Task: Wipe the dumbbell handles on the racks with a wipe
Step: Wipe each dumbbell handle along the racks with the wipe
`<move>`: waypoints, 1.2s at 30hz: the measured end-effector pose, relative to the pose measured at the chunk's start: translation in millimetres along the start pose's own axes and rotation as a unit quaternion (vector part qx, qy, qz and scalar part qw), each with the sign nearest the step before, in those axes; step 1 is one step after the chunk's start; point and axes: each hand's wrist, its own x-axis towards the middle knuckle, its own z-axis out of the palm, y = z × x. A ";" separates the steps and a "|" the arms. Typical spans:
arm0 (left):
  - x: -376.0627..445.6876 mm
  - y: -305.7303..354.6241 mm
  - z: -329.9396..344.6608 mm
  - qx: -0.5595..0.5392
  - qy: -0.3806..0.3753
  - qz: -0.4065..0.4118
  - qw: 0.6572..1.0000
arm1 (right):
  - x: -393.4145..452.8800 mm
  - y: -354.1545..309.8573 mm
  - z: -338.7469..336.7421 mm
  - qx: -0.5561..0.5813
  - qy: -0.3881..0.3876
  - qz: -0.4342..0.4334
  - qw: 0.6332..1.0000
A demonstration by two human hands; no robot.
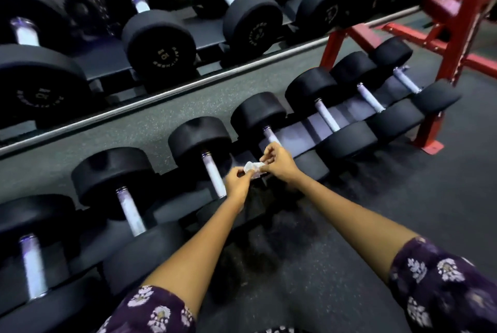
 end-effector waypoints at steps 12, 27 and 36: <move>-6.1 35.7 80.3 -0.061 0.004 0.012 0.998 | 24.6 15.8 -76.4 -0.024 -0.092 0.040 0.995; 52.7 31.1 84.0 0.022 -0.045 0.080 0.995 | 79.1 5.1 -68.6 -0.071 0.025 0.123 0.990; 49.3 17.0 118.0 0.088 0.023 0.155 0.984 | 105.1 30.3 -78.7 -0.025 -0.006 0.151 0.988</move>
